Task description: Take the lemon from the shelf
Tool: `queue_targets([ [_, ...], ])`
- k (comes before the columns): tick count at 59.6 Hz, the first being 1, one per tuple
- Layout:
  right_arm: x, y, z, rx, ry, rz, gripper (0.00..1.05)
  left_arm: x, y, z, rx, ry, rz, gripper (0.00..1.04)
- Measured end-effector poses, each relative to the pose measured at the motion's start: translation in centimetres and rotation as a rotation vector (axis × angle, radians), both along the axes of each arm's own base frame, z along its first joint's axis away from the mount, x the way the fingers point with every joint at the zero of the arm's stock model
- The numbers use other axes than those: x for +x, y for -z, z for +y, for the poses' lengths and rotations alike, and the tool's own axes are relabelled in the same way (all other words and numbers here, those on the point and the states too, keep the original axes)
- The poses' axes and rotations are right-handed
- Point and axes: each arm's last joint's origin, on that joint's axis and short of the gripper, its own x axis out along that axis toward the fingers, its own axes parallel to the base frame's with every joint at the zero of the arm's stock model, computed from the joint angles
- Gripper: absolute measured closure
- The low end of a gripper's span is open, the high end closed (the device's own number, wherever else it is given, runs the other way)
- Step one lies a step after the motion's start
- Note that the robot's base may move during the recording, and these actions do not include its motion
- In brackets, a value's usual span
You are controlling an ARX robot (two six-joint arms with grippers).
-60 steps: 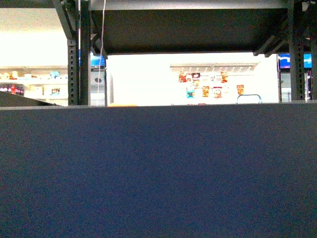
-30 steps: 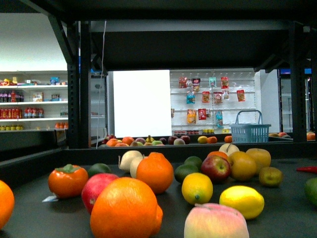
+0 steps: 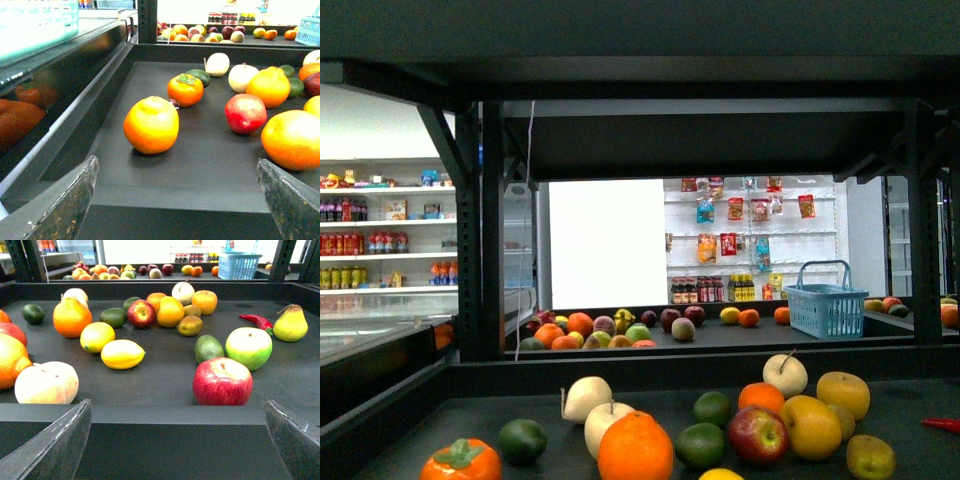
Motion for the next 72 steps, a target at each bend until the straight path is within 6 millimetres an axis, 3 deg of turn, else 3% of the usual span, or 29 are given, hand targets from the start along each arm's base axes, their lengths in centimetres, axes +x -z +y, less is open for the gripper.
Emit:
queue_targets([
  [72,0.0,0.0,0.0,0.0,0.0,0.0,0.02,0.0,0.0,0.0,0.0,0.0,0.0,0.08],
])
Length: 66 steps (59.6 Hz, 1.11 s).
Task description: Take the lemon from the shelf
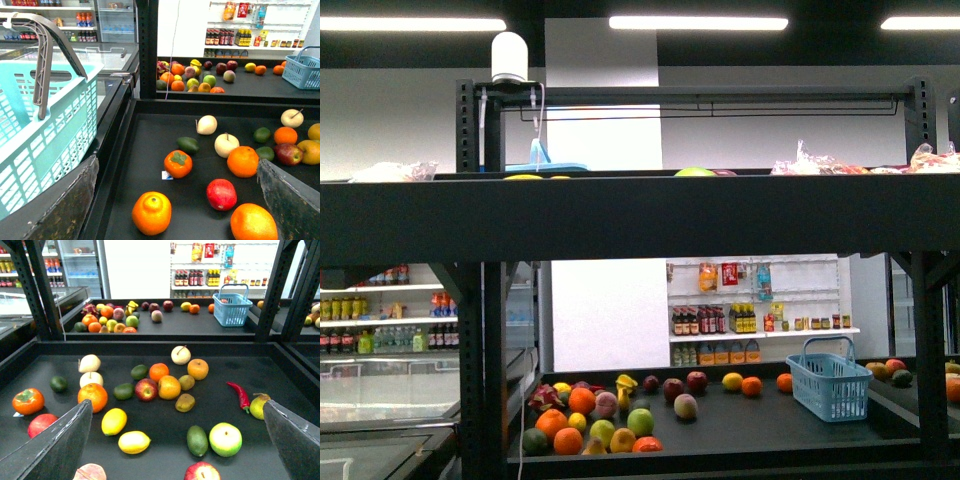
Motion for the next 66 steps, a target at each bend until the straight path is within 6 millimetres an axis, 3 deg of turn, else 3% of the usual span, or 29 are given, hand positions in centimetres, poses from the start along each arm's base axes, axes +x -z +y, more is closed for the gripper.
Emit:
queue_targets([
  [6,0.0,0.0,0.0,0.0,0.0,0.0,0.02,0.0,0.1,0.0,-0.042,-0.026,0.065,0.08],
  [9,0.0,0.0,0.0,0.0,0.001,0.0,0.02,0.2,0.2,0.0,-0.161,-0.052,0.245,0.08],
  [15,0.0,0.0,0.0,0.0,0.0,0.0,0.02,1.1,-0.3,0.5,-0.355,-0.067,0.349,0.08],
  [25,0.0,0.0,0.0,0.0,0.0,0.0,0.02,5.1,-6.0,4.6,-0.804,-0.123,0.341,0.08],
  [43,0.0,0.0,0.0,0.0,0.0,0.0,0.02,13.4,-13.4,12.8,-1.134,-0.148,0.275,0.08],
  [51,0.0,0.0,0.0,0.0,0.0,0.0,0.02,16.3,-14.3,16.2,-1.207,-0.176,0.291,0.08],
  [66,0.0,0.0,0.0,0.0,0.0,0.0,0.02,19.0,-13.3,19.4,-1.254,-0.227,0.349,0.08],
])
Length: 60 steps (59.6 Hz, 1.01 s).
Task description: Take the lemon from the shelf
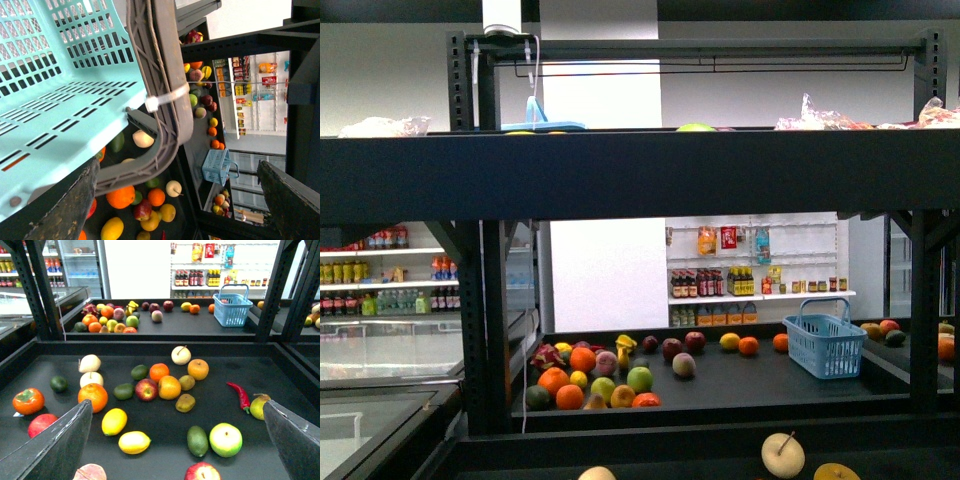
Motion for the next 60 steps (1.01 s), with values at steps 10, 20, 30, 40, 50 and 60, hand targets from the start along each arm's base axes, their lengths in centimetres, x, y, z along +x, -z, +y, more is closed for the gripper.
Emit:
queue_targets([
  [10,0.0,0.0,0.0,0.0,0.0,0.0,0.02,2.2,1.2,2.0,-0.016,-0.001,0.013,0.08],
  [20,0.0,0.0,0.0,0.0,0.0,0.0,0.02,4.4,1.8,3.3,-0.016,0.006,-0.019,0.08],
  [30,0.0,0.0,0.0,0.0,0.0,0.0,0.02,6.6,1.9,3.7,-0.023,0.013,-0.071,0.08],
  [40,0.0,0.0,0.0,0.0,0.0,0.0,0.02,7.6,1.9,3.5,-0.022,0.015,-0.078,0.08],
  [50,0.0,0.0,0.0,0.0,0.0,0.0,0.02,7.7,2.0,3.4,-0.022,0.013,-0.068,0.21],
  [60,0.0,0.0,0.0,0.0,0.0,0.0,0.02,7.4,2.3,3.6,-0.016,0.001,-0.041,0.52],
])
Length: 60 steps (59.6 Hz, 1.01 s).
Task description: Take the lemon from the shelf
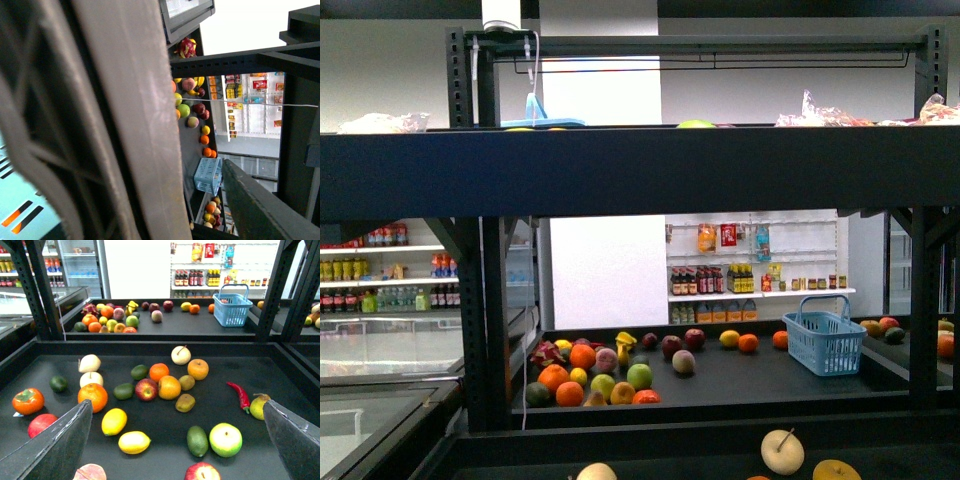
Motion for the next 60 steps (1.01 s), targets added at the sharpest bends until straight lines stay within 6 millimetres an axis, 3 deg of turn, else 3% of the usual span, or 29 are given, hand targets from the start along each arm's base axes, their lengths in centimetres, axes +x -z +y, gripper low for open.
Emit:
queue_targets([
  [9,0.0,0.0,0.0,0.0,0.0,0.0,0.02,-0.2,0.1,0.3,0.006,-0.017,0.015,0.77],
  [14,0.0,0.0,0.0,0.0,0.0,0.0,0.02,-0.3,0.2,0.3,-0.032,-0.026,0.018,0.85],
  [30,0.0,0.0,0.0,0.0,0.0,0.0,0.02,-0.8,-0.5,-1.0,0.075,0.032,0.035,0.88],
  [40,0.0,0.0,0.0,0.0,0.0,0.0,0.02,-2.0,-1.4,-4.4,0.184,0.136,0.037,0.88],
  [52,0.0,0.0,0.0,0.0,0.0,0.0,0.02,-4.7,-4.0,-11.9,0.293,0.408,-0.047,0.9],
  [60,0.0,0.0,0.0,0.0,0.0,0.0,0.02,-5.5,-5.0,-15.7,0.33,0.549,-0.101,0.9],
])
